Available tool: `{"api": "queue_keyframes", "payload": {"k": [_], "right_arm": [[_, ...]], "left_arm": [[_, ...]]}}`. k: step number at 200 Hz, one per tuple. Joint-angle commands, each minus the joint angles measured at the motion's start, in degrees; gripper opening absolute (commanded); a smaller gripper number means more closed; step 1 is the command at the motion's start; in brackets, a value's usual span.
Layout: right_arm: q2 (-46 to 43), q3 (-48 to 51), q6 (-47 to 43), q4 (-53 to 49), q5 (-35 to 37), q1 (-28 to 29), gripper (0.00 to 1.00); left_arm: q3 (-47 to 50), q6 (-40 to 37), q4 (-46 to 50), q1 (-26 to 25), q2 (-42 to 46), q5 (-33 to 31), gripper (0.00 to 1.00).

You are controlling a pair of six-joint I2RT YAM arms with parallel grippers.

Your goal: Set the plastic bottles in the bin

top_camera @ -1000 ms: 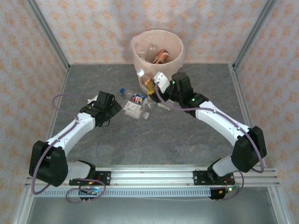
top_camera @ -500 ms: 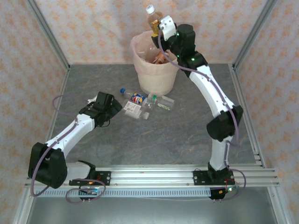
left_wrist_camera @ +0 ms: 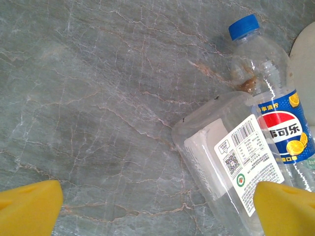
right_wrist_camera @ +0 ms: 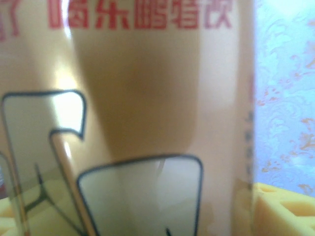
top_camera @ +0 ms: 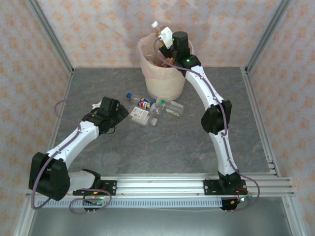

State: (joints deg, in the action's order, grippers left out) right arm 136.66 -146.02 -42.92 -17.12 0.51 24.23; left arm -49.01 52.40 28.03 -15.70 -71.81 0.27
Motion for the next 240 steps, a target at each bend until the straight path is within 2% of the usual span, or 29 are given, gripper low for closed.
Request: {"api": "queue_keyframes", "payload": {"k": [1,48,105,145,204,221,240], "right_arm": [[-3.1,-2.3,1.8,2.6,5.0,0.0,0.83],[-4.4,-1.4,1.0,1.5,8.8,0.0,0.95],[-7.2,-0.9,4.8,-0.1,7.3,0.2,0.98],[-12.7,4.1,10.6,0.4,7.3,0.6,1.00],[-32.4,25.1,32.4,0.8,1.1,0.9,0.99],[-41.0,37.3,36.0,7.0,-2.9,0.9,0.99],[-51.1,54.3,39.4,19.0,-7.0,0.9,0.99]], "left_arm": [[0.4,-1.1,0.1,0.0,-0.8,0.9,1.00],[0.3,-0.9,-0.4,0.0,-2.3,2.0,1.00],[0.2,-0.8,-0.8,-0.1,-2.6,2.7,1.00],[-0.6,-0.8,-1.2,-1.1,-3.5,3.0,1.00],[-5.6,2.0,-1.3,-6.4,-9.7,1.0,1.00],[-6.6,4.3,-2.5,-7.2,-12.0,1.5,1.00],[-7.7,6.5,-4.5,-7.4,-14.4,2.6,1.00]]}}
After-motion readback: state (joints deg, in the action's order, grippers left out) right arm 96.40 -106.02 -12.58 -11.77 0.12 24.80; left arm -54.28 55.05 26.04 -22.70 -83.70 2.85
